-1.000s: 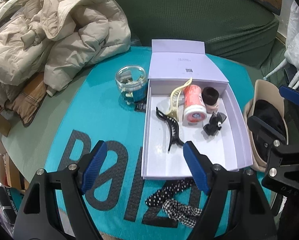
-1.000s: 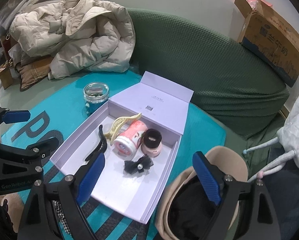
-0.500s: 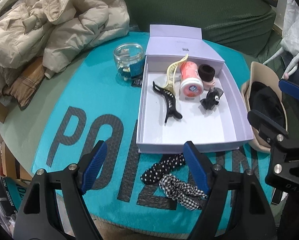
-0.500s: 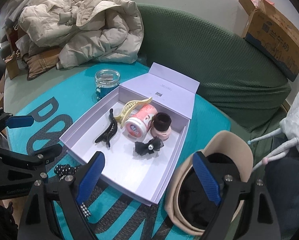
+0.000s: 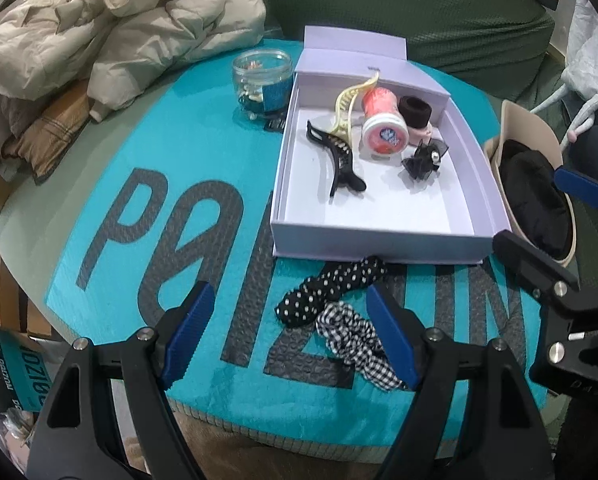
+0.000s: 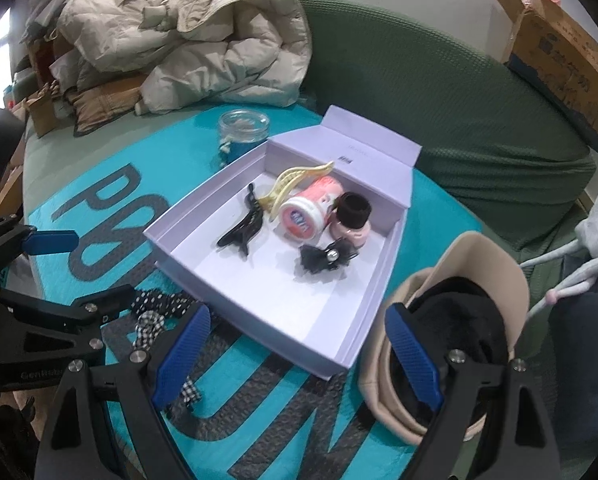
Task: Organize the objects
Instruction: 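Move both tools toward the polka-dot and gingham scrunchies on the mat, then grasp the gingham scrunchie with the right tool while the left grasps the polka-dot scrunchie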
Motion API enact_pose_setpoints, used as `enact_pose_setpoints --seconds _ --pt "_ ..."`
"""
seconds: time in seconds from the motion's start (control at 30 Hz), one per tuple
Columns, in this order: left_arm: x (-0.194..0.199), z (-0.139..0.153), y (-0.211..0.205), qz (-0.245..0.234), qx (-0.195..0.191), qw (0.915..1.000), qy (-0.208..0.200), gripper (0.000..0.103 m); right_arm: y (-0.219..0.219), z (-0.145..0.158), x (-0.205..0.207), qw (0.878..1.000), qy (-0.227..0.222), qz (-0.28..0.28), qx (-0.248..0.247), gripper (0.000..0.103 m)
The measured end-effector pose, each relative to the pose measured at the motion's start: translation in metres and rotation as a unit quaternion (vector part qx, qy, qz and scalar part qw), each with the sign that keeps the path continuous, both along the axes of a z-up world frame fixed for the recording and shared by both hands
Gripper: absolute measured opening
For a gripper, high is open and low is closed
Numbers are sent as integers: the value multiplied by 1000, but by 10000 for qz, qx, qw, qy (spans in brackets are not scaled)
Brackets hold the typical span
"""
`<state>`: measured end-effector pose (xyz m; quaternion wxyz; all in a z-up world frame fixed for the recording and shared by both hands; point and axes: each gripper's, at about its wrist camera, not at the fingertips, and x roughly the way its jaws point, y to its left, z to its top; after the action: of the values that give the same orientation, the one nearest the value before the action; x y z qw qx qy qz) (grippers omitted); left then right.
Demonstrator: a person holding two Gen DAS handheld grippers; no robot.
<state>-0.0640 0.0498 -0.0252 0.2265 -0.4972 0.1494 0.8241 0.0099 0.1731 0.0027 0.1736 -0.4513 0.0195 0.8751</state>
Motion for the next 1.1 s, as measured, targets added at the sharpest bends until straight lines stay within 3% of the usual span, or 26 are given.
enact_pose_setpoints --seconds 0.63,1.1 --pt "29 -41 -17 -99 -201 9993 -303 78 -29 -44 23 9977 -325 388 -448 90" --pt "30 -68 -32 -90 -52 9983 -580 77 -49 -73 18 9913 -542 846 -848 90"
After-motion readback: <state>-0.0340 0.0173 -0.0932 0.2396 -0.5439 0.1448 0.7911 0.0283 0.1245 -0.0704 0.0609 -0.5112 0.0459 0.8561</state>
